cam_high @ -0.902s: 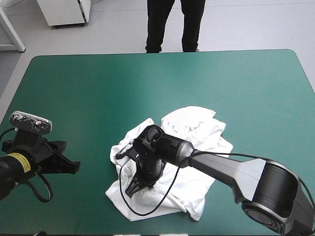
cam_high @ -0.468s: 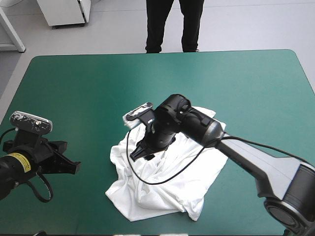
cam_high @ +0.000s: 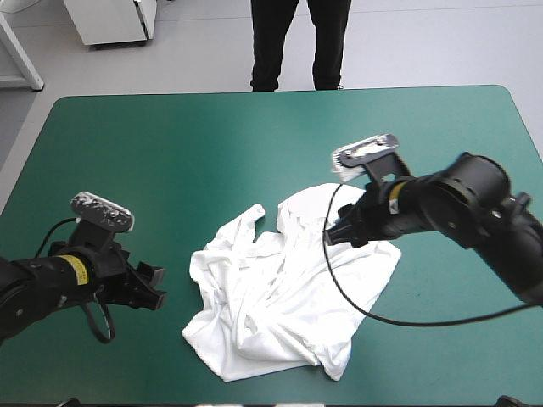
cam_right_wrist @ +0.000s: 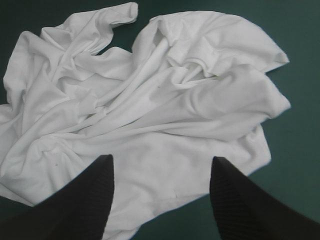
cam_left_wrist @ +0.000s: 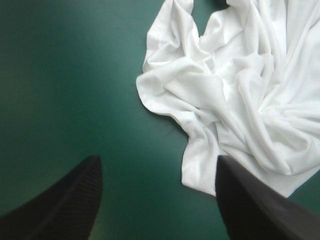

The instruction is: Fold the cloth

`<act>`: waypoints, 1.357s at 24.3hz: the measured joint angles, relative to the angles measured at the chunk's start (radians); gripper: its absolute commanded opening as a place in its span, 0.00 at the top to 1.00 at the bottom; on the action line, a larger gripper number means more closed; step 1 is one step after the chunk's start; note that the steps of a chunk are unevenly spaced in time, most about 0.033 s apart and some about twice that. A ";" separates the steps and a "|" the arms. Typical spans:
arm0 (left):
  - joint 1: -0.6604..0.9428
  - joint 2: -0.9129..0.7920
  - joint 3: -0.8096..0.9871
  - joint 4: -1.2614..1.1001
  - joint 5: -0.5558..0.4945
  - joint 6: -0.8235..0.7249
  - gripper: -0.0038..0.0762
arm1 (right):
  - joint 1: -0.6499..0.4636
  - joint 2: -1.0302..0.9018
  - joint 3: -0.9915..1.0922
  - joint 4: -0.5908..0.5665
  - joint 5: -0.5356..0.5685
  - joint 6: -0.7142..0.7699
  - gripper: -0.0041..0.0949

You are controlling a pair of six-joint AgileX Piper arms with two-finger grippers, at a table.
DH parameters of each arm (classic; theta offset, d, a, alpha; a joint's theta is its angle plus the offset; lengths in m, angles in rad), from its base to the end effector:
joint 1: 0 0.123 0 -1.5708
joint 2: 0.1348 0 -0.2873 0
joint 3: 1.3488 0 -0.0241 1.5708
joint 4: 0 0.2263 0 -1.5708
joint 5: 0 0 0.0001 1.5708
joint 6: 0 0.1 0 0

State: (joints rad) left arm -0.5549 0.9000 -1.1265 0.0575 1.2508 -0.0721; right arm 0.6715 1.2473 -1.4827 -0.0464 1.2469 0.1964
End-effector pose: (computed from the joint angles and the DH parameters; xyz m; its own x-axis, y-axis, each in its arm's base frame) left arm 0.1050 -0.0587 0.3823 -0.7106 0.3771 -0.5940 0.4609 0.8874 0.0119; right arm 0.1697 0.1292 0.4200 -0.7230 -0.3441 -0.5991 -0.4781 0.8752 0.0743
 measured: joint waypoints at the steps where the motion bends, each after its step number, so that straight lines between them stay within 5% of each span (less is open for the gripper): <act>1: 0.000 0.021 -0.003 0.000 0.005 0.002 0.31 | -0.012 -0.035 0.017 -0.005 0.001 0.004 0.44; 18: 0.035 0.593 -0.148 0.087 -0.024 0.082 0.31 | -0.094 -0.226 0.248 -0.052 0.002 0.060 0.51; 33: 0.154 0.807 -0.158 -0.057 -0.122 0.139 0.40 | -0.094 -0.226 0.248 -0.095 0.002 0.061 0.58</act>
State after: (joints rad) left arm -0.4014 1.7074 -1.2841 0.0000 1.1287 0.0671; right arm 0.5774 1.0215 -1.2342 -0.1416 1.2487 0.2578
